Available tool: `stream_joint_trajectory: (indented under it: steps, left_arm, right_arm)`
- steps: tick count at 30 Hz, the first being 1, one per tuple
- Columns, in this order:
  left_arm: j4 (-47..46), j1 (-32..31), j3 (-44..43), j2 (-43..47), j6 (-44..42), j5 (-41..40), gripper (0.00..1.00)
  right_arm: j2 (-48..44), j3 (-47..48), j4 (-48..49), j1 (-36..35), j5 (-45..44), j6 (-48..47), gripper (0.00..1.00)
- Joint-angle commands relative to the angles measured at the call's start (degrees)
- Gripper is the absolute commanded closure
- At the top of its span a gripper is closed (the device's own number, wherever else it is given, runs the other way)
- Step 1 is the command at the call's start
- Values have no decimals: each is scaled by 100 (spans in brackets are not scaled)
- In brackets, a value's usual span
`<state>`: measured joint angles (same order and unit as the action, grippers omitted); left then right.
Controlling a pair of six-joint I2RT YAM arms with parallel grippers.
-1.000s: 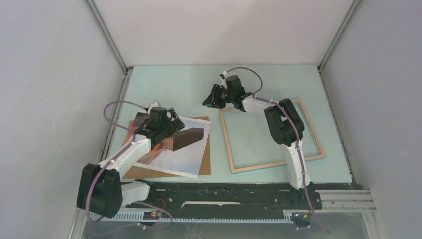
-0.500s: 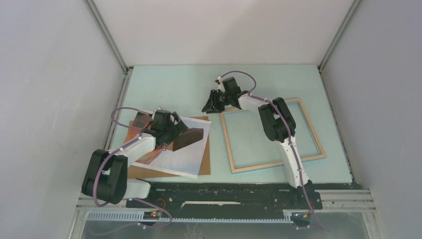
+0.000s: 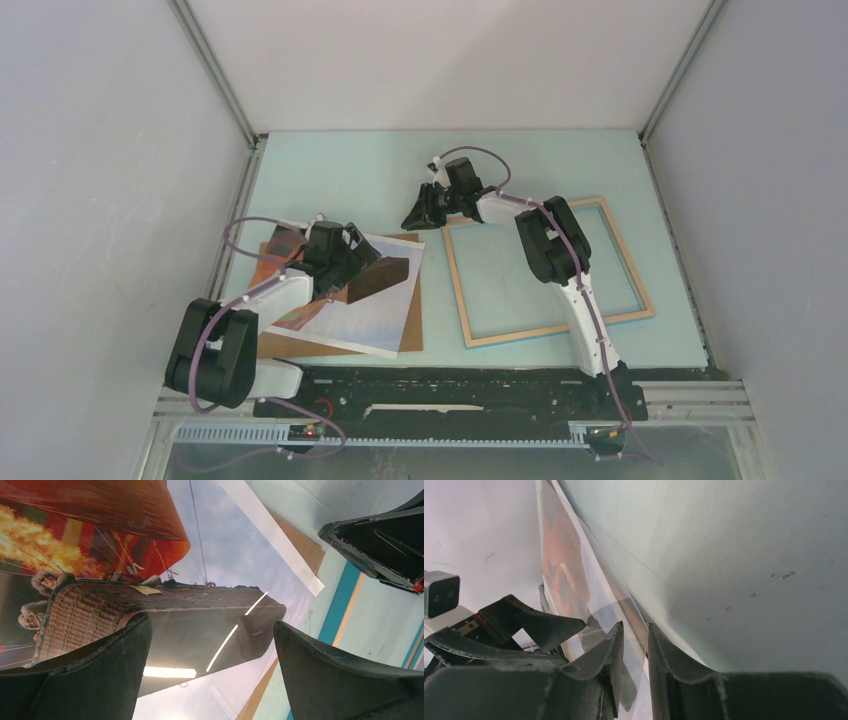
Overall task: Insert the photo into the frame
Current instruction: Move the photo frame item to the center of the board.
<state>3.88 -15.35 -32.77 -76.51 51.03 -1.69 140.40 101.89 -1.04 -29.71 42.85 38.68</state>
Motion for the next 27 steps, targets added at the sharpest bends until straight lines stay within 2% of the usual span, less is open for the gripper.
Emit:
stream_joint_trajectory:
  steps: [1, 7, 13, 20, 21, 24, 27]
  left_arm:
    - [-125, 19, 124, -28, 66, 55, 0]
    - [-167, 19, 130, -39, 48, 92, 0]
    - [-284, 15, 148, -39, -1, 125, 0]
    - [-361, 15, 291, 135, -31, 260, 0]
    - [-533, 15, 331, 193, -25, 241, 0]
    - [-649, 10, 397, 404, -68, 250, 0]
    - [-1112, 12, 546, 703, -89, 813, 0]
  right_arm:
    - [-327, -228, 699, -18, 317, 267, 69]
    - [-645, -742, 1152, -26, 235, 496, 70]
    - [-686, -1328, 2262, -38, 312, 1210, 78]
    - [-596, -1136, 2269, -142, 190, 1316, 83]
    - [-638, -1177, 2282, -141, 115, 1330, 85]
    - [-809, -1279, 2239, -104, -3, 1361, 99]
    - [-1149, -1519, 2104, 13, 78, 1262, 100]
